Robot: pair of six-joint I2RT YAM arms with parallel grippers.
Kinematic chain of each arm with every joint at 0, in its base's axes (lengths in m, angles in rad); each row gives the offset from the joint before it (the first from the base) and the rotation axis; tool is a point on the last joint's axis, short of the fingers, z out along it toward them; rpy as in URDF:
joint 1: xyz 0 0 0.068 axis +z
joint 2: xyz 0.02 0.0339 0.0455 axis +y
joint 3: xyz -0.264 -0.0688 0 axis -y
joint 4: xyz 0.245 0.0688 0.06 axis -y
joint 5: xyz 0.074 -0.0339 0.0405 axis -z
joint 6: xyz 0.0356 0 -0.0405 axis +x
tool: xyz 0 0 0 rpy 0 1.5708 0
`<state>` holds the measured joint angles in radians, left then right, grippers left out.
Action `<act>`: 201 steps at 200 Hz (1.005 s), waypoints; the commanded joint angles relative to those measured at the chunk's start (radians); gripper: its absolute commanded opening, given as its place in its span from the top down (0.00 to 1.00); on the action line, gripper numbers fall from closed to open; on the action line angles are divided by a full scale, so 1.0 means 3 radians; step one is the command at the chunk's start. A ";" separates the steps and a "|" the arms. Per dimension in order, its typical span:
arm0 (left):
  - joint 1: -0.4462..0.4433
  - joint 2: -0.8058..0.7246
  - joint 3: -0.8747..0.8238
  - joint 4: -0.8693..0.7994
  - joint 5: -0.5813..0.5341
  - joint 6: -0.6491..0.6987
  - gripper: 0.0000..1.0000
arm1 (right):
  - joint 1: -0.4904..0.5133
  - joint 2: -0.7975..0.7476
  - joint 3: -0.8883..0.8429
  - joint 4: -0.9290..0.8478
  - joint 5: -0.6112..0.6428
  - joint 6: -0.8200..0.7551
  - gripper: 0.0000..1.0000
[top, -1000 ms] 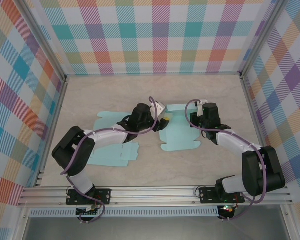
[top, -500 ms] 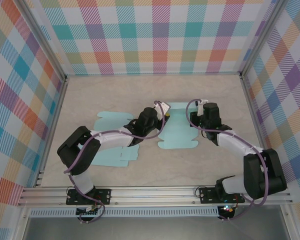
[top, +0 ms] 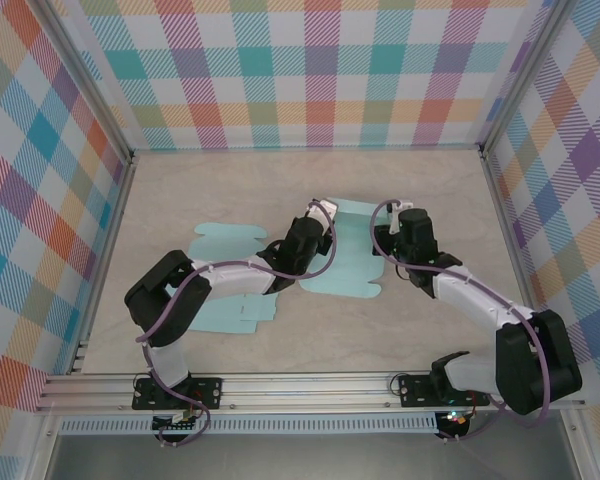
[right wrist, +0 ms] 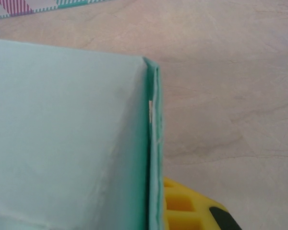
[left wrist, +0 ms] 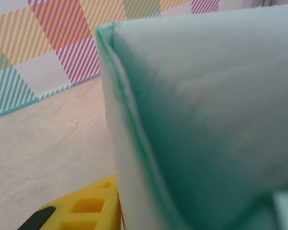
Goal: Fold the paper box
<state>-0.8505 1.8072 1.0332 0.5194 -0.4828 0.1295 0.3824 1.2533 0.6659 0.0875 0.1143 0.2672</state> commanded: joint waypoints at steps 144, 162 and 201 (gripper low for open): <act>0.0012 -0.0645 -0.0346 0.0051 -0.0011 -0.0235 0.75 | 0.0121 0.0281 0.0292 -0.0438 0.0335 0.0339 1.00; 0.0013 -0.0620 -0.0324 0.0045 -0.0044 -0.0237 0.85 | 0.0121 0.0284 0.0306 -0.0455 0.0312 0.0348 1.00; 0.0007 -0.0473 -0.0253 0.0239 -0.0476 -0.0187 0.88 | 0.0140 0.0235 0.0299 -0.0529 0.0241 0.0568 1.00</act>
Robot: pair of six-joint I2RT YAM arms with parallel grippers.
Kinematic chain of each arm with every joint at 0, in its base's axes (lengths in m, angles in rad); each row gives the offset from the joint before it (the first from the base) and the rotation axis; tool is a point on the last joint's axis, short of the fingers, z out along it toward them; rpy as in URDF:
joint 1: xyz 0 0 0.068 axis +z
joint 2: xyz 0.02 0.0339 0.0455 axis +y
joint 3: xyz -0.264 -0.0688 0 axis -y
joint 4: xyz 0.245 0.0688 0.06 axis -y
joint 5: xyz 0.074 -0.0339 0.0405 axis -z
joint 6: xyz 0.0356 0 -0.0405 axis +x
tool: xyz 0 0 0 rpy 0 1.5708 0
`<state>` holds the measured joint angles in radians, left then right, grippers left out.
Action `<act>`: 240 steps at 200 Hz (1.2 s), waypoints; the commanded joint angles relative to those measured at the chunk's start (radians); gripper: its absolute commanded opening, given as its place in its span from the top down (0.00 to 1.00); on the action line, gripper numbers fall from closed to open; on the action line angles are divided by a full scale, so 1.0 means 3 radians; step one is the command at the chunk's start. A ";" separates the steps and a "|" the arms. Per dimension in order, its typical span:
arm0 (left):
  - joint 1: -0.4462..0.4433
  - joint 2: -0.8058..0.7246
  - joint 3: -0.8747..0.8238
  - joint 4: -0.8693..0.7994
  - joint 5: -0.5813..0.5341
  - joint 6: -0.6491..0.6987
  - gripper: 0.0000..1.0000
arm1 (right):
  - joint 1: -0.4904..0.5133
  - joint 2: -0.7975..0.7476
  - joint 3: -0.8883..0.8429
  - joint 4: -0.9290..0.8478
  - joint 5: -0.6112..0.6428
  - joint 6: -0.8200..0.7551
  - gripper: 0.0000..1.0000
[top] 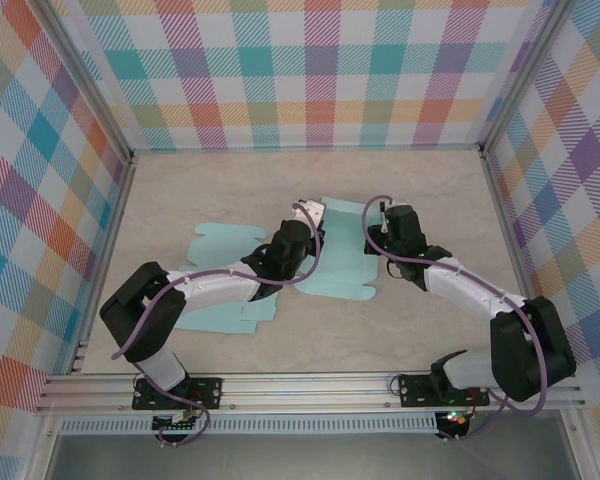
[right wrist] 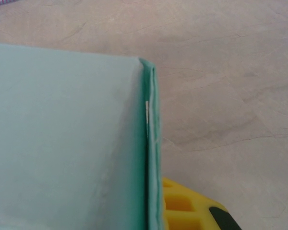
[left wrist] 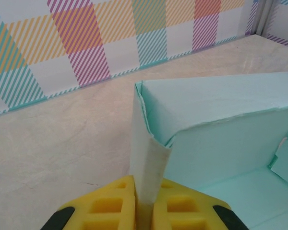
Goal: Fold the paper box
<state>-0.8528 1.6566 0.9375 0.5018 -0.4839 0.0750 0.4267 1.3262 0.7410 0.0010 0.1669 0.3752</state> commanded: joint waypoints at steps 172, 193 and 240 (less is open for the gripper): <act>0.0168 0.0409 0.0613 -0.0339 -0.1766 -0.0516 0.78 | 0.0674 0.0056 0.0221 -0.0287 0.0374 0.0830 1.00; 0.0147 0.0281 0.0506 -0.0372 -0.1271 -0.0530 0.66 | 0.0674 0.0167 0.0357 -0.0430 0.0480 0.0813 1.00; 0.0070 -0.0149 0.0248 -0.0704 -0.0483 -0.0851 0.40 | 0.0654 0.0417 0.0684 -0.0818 0.0609 0.0795 1.00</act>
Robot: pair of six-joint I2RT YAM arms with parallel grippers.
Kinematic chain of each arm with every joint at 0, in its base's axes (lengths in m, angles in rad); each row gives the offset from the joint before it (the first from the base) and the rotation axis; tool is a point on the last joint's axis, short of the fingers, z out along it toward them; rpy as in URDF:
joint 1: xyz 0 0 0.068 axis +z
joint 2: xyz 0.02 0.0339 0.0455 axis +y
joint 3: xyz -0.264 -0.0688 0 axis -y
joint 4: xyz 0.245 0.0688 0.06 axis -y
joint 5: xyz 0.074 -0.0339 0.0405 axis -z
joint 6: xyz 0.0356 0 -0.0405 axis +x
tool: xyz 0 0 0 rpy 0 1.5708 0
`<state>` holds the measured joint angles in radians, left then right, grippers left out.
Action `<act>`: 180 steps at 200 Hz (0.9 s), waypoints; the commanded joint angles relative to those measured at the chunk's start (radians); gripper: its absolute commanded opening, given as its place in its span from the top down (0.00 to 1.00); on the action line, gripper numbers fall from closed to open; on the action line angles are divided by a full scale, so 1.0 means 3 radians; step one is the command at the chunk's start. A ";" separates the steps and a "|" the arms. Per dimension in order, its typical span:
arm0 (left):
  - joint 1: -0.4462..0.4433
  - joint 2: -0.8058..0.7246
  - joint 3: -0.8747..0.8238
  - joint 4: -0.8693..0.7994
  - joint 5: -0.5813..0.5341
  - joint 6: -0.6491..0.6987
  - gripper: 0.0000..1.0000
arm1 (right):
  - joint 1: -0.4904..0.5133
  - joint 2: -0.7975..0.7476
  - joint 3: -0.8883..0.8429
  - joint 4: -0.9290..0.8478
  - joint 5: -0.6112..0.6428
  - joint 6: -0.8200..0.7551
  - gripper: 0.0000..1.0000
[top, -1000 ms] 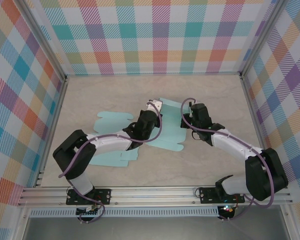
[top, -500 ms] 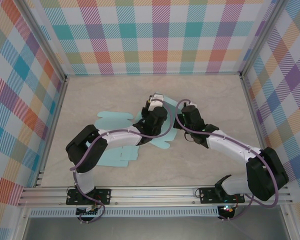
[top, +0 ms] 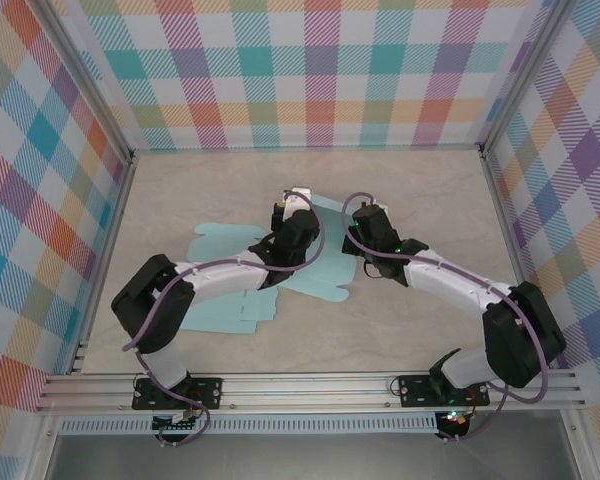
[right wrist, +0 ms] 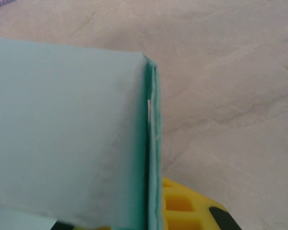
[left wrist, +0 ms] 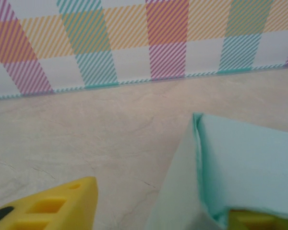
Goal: Fold the paper box
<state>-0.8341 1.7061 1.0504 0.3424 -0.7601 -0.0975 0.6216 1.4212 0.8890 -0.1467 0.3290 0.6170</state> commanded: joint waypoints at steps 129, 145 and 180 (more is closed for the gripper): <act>0.0020 -0.1408 -0.0253 -0.1649 0.0829 -0.1090 0.00 | -0.0359 0.0335 0.0868 -0.2026 -0.1137 -0.0811 1.00; 0.0023 -0.1277 -0.0067 -0.1893 0.1081 -0.0987 0.00 | -0.0367 0.0405 0.0950 -0.2297 -0.1166 -0.0966 1.00; 0.0021 -0.1124 -0.0062 -0.2029 0.1125 -0.1027 0.00 | -0.0405 0.0635 0.1094 -0.2653 -0.1209 -0.1179 0.97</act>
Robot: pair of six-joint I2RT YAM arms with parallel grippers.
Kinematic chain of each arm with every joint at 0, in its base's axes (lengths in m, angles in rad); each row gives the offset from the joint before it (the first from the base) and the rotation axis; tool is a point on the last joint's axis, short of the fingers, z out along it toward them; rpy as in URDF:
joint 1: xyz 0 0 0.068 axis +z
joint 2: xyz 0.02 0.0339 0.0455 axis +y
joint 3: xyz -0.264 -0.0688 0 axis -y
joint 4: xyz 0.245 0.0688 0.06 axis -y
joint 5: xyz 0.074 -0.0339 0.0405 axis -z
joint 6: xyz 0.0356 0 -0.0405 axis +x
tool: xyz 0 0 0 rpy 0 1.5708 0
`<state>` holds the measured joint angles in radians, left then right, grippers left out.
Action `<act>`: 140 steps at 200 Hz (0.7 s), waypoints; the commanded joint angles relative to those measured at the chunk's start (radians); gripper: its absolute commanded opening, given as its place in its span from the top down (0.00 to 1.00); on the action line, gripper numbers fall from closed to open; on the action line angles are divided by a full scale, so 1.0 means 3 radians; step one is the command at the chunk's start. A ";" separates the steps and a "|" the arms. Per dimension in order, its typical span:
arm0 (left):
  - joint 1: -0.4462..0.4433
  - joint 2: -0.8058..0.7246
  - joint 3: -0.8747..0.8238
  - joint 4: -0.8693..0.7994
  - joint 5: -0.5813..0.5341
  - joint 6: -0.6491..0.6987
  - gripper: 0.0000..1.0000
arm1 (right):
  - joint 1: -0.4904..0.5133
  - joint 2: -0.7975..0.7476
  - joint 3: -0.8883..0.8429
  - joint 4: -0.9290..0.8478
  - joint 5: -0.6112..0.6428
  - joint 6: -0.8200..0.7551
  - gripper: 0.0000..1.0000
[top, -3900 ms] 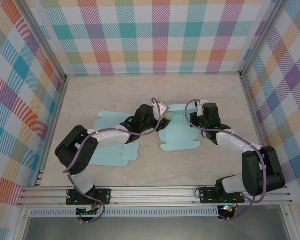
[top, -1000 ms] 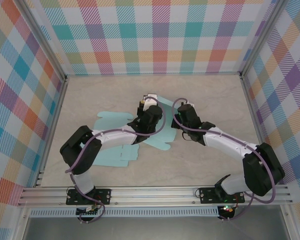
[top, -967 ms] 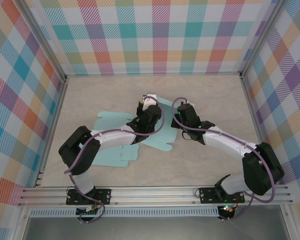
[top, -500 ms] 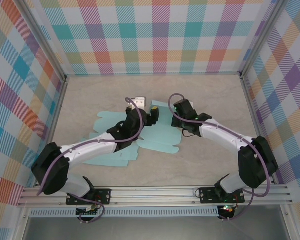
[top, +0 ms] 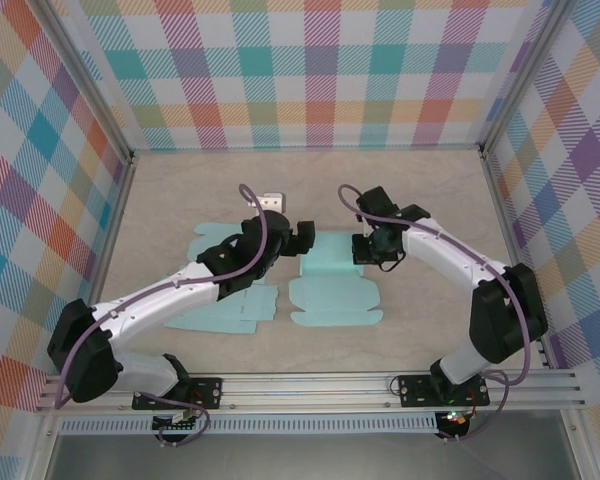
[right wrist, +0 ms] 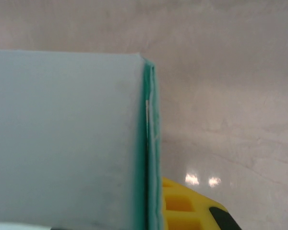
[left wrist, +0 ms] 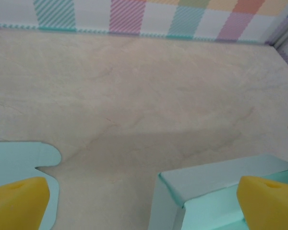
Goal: Fold the paper box
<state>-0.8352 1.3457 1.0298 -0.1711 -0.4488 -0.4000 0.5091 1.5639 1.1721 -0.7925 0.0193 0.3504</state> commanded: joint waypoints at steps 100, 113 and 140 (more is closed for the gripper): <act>0.0028 -0.0436 -0.0403 -0.0326 -0.0589 -0.0208 0.00 | -0.0066 0.1362 0.0971 -0.0999 0.0424 -0.0519 0.97; 0.0029 -0.0455 -0.0413 -0.0437 -0.0623 -0.0209 0.00 | -0.0066 0.1530 0.1111 -0.1061 0.0596 -0.0514 0.98; 0.0031 -0.0472 -0.0436 -0.0422 -0.0637 -0.0196 0.00 | -0.0061 0.1848 0.1395 -0.1164 0.0947 -0.0513 1.00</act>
<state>-0.8352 1.2201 0.9199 -0.2718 -0.6044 -0.4534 0.4992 2.0163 1.5433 -1.1275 0.1513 0.2153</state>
